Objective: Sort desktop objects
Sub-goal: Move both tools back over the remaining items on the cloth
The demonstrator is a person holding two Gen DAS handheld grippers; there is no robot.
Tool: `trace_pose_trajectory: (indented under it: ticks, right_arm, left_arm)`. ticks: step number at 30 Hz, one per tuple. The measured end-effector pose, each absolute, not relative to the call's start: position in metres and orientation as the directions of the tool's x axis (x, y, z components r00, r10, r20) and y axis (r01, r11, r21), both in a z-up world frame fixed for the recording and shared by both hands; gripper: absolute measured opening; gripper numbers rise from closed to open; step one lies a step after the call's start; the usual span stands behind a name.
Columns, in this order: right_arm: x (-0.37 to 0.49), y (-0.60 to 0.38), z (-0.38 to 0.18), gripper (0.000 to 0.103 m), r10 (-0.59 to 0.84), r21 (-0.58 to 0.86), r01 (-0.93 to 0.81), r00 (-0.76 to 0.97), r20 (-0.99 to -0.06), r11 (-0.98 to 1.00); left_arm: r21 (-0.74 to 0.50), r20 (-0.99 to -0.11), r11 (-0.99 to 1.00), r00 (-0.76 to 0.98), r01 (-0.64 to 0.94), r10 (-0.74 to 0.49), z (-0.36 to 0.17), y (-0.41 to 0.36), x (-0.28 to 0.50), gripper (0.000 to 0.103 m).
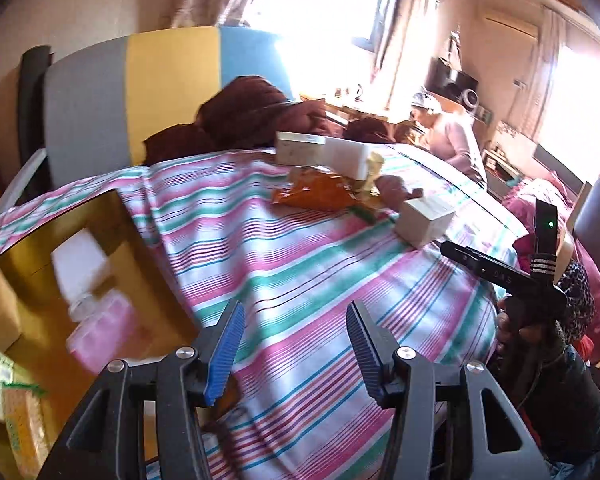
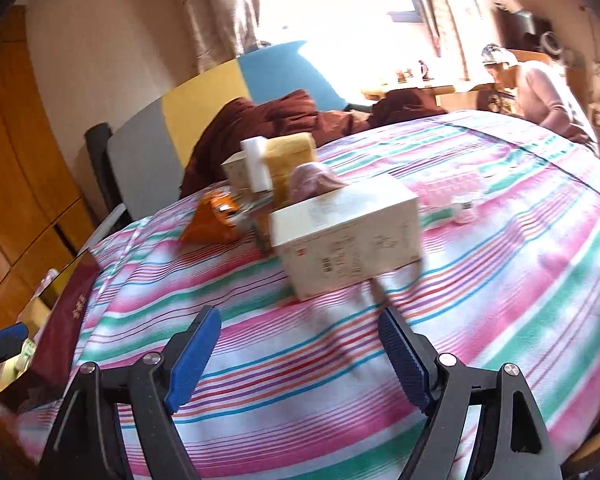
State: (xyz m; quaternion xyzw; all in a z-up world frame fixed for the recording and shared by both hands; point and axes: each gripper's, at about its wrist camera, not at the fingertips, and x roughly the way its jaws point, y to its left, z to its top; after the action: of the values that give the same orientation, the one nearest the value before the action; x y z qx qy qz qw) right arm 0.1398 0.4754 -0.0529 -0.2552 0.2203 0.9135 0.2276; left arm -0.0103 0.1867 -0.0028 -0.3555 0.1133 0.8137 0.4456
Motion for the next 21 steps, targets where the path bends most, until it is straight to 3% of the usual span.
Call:
trace_pose_trajectory:
  ticks: [7, 21]
  right_arm:
    - [0.158, 0.503, -0.063, 0.084, 0.416, 0.257, -0.631, -0.712, -0.566, -0.732]
    - [0.162, 0.511, -0.072, 0.093, 0.342, 0.385, -0.538, -0.814, -0.471, -0.75]
  left_arm:
    - [-0.066, -0.725, -0.377, -0.215, -0.924, 0.654, -0.005, 0.3, 0.011, 0.059]
    - [0.018, -0.802, -0.101, -0.075, -0.995, 0.593, -0.026, 0.43, -0.002, 0.06]
